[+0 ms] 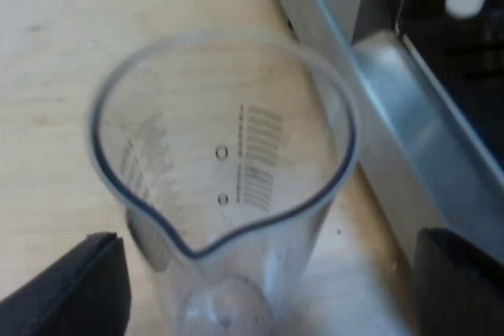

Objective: Pour the beans into the coffee machine

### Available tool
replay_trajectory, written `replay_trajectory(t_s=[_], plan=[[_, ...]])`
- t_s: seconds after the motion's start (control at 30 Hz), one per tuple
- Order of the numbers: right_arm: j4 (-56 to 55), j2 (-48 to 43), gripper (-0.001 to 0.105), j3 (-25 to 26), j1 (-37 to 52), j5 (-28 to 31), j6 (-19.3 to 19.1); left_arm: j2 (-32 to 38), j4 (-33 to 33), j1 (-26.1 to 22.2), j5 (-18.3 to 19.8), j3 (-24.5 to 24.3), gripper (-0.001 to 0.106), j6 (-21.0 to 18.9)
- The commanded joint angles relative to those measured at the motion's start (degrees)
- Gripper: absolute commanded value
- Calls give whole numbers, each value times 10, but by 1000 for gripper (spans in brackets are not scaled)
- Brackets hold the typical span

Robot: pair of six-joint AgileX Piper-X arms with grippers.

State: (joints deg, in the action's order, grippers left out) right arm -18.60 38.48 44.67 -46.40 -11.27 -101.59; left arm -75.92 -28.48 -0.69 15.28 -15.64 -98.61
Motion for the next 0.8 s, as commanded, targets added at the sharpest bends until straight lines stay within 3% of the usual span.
replay_trajectory(t_s=[0.03,0.27,0.47,0.67,0.7,0.8], plan=[[3,-2,69,3,-1,-1,-2,43,46,0,-5,0,79,-3],[3,-2,69,3,-1,-1,-2,204,203,0,-5,0,79,-3],[3,-2,69,3,-1,8,-2,350,245,0,28,-3,79,-7],[3,-2,69,3,-1,15,8,456,290,1,29,-30,79,-32],[3,-2,69,3,-1,21,12,467,309,1,29,-38,79,-32],[2,8,69,3,6,124,39,497,377,1,29,-83,79,-32]])
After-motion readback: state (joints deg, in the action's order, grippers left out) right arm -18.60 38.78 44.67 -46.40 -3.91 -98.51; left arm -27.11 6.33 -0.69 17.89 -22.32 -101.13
